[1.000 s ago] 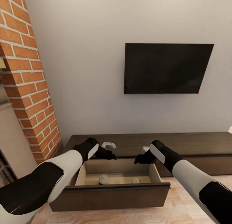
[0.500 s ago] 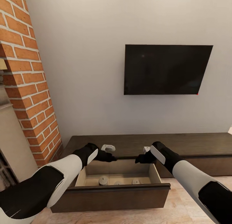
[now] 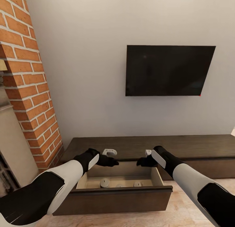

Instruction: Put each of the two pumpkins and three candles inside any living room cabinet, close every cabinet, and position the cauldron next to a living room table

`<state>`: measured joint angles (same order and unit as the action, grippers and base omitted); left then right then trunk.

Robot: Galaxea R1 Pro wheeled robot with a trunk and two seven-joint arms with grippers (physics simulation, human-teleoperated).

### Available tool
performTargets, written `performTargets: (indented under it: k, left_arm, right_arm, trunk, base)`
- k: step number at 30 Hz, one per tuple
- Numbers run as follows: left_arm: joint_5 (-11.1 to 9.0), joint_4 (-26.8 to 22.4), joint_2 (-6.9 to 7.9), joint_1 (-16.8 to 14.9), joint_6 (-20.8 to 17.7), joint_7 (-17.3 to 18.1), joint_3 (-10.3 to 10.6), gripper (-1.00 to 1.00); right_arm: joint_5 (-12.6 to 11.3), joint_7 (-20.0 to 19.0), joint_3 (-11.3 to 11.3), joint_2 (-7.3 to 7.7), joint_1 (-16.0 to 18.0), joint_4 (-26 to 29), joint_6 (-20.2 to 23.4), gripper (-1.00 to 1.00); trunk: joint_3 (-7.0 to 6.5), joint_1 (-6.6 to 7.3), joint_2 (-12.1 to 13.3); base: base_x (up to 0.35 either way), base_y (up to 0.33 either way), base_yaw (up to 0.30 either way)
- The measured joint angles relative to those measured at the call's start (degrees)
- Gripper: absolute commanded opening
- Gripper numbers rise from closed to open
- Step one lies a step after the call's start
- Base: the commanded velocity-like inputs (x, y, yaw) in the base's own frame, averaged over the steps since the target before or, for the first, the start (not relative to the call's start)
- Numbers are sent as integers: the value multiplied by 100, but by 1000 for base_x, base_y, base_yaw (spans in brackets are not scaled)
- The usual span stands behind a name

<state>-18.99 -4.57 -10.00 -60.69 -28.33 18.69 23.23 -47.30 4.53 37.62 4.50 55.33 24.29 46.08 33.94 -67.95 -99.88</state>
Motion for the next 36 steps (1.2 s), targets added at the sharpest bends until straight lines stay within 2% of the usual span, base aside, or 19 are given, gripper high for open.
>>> performTargets:
  k: [3,6,11,13,18,26,36]
  left_arm:
    - [-186,9,0,19,1,-2,6,100]
    - [-221,14,0,31,0,-2,5,100]
    - [-233,-2,0,193,15,-2,10,100]
    - [-233,1,0,240,142,-2,11,100]
    - [-234,9,0,267,371,-1,14,100]
    - [-248,3,0,274,392,28,7,100]
    - [-240,10,0,273,410,9,2,100]
  right_arm:
    - [-3,2,-2,0,-5,-7,-233,100]
    - [-7,5,-3,0,-20,-8,-292,100]
    - [-14,18,-4,-6,-73,-9,-340,100]
    - [-17,23,-3,-6,-127,-10,-361,100]
    - [-24,30,-3,-1,-312,-10,-375,100]
    - [-16,27,-4,-1,-377,-12,-395,100]
    - [-2,31,-5,-1,-507,-11,-816,100]
  trunk:
    - [36,-43,-79]
    - [90,-109,-199]
    - [179,-219,-400]
    - [215,-263,-480]
    - [305,-373,-680]
    - [449,-549,-1001]
    - [628,-771,-1402]
  base:
    - [0,0,0]
    - [0,0,0]
    - [0,0,0]
    - [0,0,0]
    - [0,0,0]
    - [0,0,0]
    - [-123,-30,0]
